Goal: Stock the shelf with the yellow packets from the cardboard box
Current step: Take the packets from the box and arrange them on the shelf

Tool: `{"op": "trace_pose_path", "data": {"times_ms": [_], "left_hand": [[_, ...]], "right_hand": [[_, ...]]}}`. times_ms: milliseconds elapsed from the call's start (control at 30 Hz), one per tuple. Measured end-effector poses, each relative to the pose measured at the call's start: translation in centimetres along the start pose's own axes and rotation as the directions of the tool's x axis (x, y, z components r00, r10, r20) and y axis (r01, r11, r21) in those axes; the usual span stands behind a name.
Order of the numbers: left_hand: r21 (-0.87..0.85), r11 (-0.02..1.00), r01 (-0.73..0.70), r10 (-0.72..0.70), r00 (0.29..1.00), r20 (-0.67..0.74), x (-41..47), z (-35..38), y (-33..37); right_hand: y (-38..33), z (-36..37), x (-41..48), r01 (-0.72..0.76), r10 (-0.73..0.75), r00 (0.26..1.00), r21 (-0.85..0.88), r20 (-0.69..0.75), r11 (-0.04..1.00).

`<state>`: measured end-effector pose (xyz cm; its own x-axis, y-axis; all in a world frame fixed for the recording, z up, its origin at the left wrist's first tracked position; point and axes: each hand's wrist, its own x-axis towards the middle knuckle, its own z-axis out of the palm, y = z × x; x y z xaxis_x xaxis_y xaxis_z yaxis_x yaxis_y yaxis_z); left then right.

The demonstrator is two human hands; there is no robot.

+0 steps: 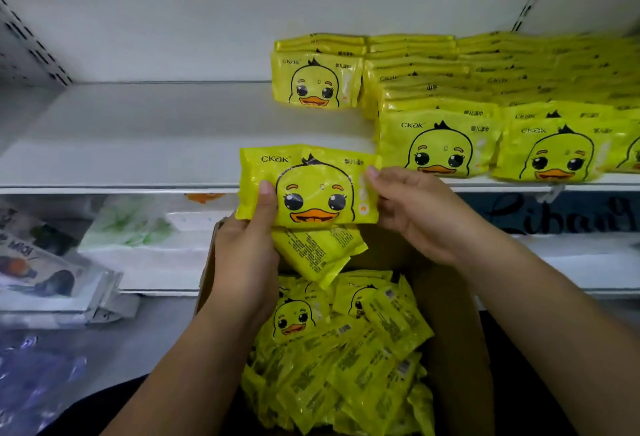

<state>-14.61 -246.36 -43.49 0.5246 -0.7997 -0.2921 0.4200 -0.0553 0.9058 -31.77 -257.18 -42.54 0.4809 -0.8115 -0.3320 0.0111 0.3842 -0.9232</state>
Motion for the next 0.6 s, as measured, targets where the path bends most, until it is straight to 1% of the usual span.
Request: {"op": "trace_pose_path", "data": {"times_ms": [67, 133, 233, 300, 367, 433, 500, 600], "left_hand": [[-0.053, 0.997, 0.047, -0.046, 0.999, 0.026, 0.4, 0.1, 0.2], [-0.058, 0.996, 0.062, -0.059, 0.997, 0.044, 1.0, -0.1, 0.7], [0.065, 0.997, 0.034, -0.037, 0.998, 0.055, 0.5, -0.1, 1.6], [0.130, 0.992, 0.004, -0.011, 0.999, 0.054, 0.3, -0.3, 1.6], [0.132, 0.991, 0.011, -0.014, 1.000, 0.021, 0.2, -0.2, 1.6], [0.109, 0.993, 0.039, -0.038, 0.999, -0.013, 0.6, -0.2, 1.6], [0.089, 0.994, 0.064, -0.059, 0.997, -0.055, 0.7, 0.0, 2.0], [0.010, 0.999, 0.045, -0.044, 0.991, -0.125, 1.0, -0.4, 2.2]], "right_hand": [[0.2, 0.3, 0.4, 0.080, -0.082, 0.992, -0.021, -0.092, 0.997], [0.2, 0.2, 0.8, 0.116, -0.120, 0.987, -0.043, -0.108, 0.992], [0.2, 0.0, 1.1, 0.132, -0.144, 0.985, -0.123, -0.093, 0.984], [0.4, 0.2, 1.1, 0.122, -0.140, 0.984, -0.157, -0.109, 0.980], [0.4, 0.4, 1.1, 0.115, -0.141, 0.978, -0.171, -0.151, 0.979], [0.2, 0.8, 1.0, 0.117, -0.143, 0.973, -0.149, -0.179, 0.982], [0.0, 1.0, 1.0, 0.121, -0.139, 0.976, -0.113, -0.165, 0.986], [0.0, 1.4, 1.1, 0.105, -0.129, 0.979, -0.150, -0.160, 0.983]]}}
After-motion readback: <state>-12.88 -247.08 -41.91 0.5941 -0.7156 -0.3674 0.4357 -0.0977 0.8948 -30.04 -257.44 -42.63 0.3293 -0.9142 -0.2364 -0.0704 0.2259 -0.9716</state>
